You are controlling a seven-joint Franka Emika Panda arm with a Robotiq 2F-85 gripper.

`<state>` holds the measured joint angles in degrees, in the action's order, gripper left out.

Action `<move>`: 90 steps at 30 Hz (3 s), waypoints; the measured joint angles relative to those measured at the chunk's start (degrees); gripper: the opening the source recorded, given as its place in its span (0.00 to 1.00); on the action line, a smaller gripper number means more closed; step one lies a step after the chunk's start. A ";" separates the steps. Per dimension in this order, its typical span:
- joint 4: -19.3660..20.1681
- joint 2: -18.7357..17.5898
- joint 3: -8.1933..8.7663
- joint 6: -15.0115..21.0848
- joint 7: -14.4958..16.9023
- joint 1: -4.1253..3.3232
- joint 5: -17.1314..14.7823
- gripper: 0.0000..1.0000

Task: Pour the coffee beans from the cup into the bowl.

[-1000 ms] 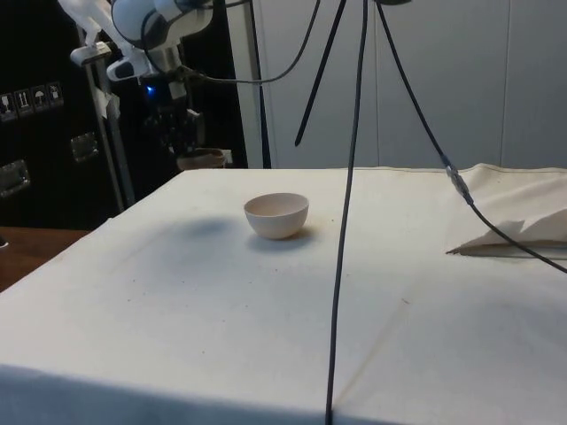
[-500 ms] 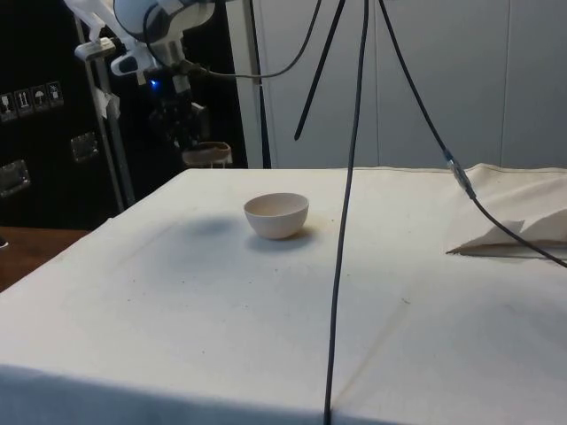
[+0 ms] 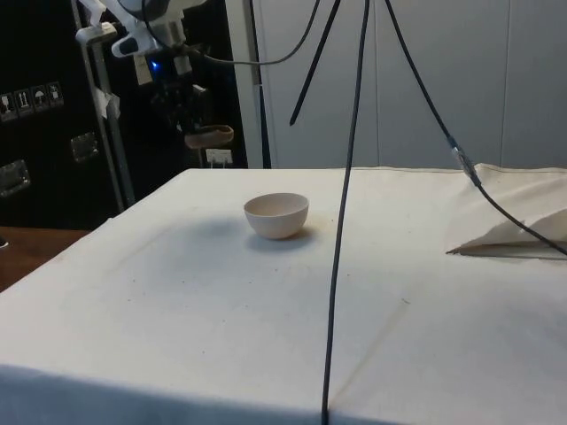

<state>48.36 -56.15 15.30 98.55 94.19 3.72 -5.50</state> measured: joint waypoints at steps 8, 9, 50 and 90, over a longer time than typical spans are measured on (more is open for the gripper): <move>0.00 1.95 0.23 -2.75 0.06 0.00 0.00 0.04; 0.00 1.95 0.23 -2.75 0.06 0.00 0.00 0.04; 0.40 7.85 1.09 -7.33 0.29 0.00 -1.09 0.04; 1.78 11.75 1.15 -7.28 0.29 0.23 -2.01 0.04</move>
<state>50.13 -44.40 16.44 91.27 94.48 3.95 -7.51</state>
